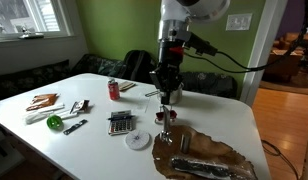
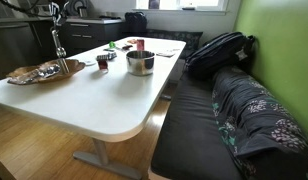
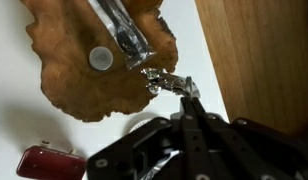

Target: Put the bunch of spoons in the key bowl

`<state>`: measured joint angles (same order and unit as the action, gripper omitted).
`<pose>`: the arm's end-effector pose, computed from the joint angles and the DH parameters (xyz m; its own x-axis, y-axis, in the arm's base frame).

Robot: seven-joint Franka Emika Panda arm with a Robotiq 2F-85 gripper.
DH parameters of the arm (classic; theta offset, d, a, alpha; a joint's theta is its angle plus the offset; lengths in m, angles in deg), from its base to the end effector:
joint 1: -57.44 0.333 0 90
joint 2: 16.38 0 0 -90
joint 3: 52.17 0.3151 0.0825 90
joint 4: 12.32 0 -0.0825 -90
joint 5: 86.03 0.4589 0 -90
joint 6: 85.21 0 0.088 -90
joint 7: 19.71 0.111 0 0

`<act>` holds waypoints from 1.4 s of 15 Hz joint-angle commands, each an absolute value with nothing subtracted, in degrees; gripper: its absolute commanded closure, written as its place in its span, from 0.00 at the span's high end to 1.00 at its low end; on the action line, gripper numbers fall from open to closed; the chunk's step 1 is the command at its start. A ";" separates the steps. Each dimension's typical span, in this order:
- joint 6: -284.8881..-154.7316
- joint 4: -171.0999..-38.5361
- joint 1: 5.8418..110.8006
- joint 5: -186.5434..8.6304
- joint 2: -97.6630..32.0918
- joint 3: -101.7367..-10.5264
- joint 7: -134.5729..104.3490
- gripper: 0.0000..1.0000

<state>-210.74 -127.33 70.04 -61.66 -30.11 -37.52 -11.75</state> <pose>0.5703 0.3098 0.2896 0.9829 0.0997 -0.1547 0.0379 -0.9322 -0.3599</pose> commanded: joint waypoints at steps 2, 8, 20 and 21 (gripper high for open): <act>-204.21 -125.86 71.96 -62.43 -31.60 -36.06 -12.81 0.01; -196.01 -127.09 72.90 -65.50 -32.31 -36.96 -10.47 0.01; -196.59 -127.03 72.99 -70.56 -34.11 -39.54 -8.64 0.59; -199.60 -127.51 72.90 -70.10 -33.39 -39.45 -9.21 0.66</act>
